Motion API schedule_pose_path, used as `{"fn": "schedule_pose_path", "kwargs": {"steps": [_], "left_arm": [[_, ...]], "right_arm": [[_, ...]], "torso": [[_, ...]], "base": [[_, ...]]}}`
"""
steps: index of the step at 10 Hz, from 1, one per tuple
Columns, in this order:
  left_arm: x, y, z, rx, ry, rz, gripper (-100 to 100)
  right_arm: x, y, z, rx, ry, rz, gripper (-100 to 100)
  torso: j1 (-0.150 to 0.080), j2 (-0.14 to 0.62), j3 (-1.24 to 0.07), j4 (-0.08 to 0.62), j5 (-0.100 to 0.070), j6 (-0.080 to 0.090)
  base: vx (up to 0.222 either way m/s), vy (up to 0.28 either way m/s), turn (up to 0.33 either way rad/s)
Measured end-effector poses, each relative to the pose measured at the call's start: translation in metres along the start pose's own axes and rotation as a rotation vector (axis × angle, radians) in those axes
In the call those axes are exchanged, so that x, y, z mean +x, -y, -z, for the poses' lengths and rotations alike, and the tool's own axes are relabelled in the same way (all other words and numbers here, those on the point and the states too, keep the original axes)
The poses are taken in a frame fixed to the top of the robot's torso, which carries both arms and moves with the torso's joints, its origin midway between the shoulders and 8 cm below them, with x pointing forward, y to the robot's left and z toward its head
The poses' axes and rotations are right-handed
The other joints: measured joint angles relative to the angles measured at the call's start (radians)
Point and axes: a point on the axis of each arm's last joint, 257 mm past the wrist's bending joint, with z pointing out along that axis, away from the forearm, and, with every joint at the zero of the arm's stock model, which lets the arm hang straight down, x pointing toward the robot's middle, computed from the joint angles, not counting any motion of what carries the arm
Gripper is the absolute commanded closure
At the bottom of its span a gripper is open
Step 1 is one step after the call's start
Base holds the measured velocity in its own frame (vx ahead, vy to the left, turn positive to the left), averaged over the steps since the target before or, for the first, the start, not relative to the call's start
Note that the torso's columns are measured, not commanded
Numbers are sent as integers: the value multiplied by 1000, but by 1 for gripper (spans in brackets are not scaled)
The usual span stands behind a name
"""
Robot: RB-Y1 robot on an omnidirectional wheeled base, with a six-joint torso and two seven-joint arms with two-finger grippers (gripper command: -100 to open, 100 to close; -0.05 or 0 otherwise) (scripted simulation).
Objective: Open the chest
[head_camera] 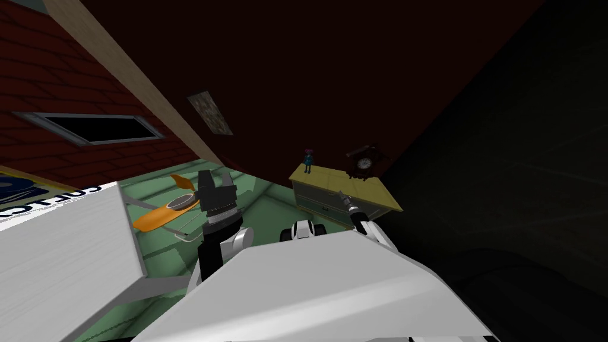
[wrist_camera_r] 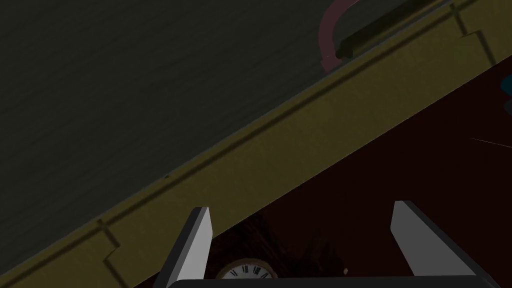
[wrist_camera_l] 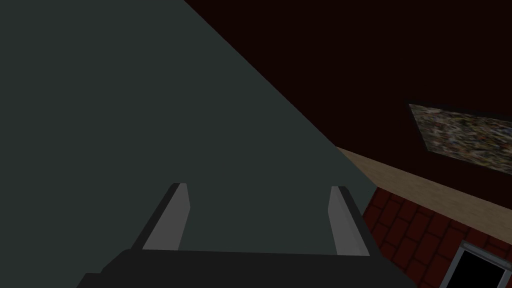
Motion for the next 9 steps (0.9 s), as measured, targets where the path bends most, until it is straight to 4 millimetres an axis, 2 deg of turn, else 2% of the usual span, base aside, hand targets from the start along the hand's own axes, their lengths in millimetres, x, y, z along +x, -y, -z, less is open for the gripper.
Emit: {"fn": "schedule_pose_path", "kwargs": {"steps": [1, 2, 3, 5, 6, 7, 8, 9], "left_arm": [[0, 0, 0, 0, 0, 0, 0], [0, 0, 0, 0, 0, 0, 0], [0, 0, 0, 0, 0, 0, 0], [0, 0, 0, 0, 0, 0, 0], [0, 0, 0, 0, 0, 0, 0], [0, 0, 0, 0, 0, 0, 0], [0, 0, 0, 0, 0, 0, 0], [0, 0, 0, 0, 0, 0, 0]], "right_arm": [[9, 19, 5, 51, -15, 36, -100], [14, 29, 5, 80, -24, 70, -100], [15, 33, 2, 98, -28, 84, -100], [25, 62, 9, 185, -44, 162, -100], [25, 73, 9, 213, -47, 177, -100], [27, 83, 7, 237, -58, 222, -100], [28, 94, 8, 272, -61, 253, -100], [26, 99, 12, 294, -63, 262, -100]], "torso": [[0, 1, 0, 0, 0, -1], [-4, -3, 0, -1, -2, -1], [-7, -4, -2, -1, -1, 1], [-11, -8, -4, -4, -6, -2], [-4, -4, -2, -2, -2, -1], [-10, -13, -4, -5, -7, -8], [-15, -20, -8, -8, -10, -5], [-16, -18, -9, -8, -8, 0]], "base": [[-3, -25, 155], [-12, 6, 20], [-12, -9, 290], [3, -28, 78], [-16, -26, 242], [-28, -14, 201], [-8, 0, 43], [-8, -10, 285]]}}
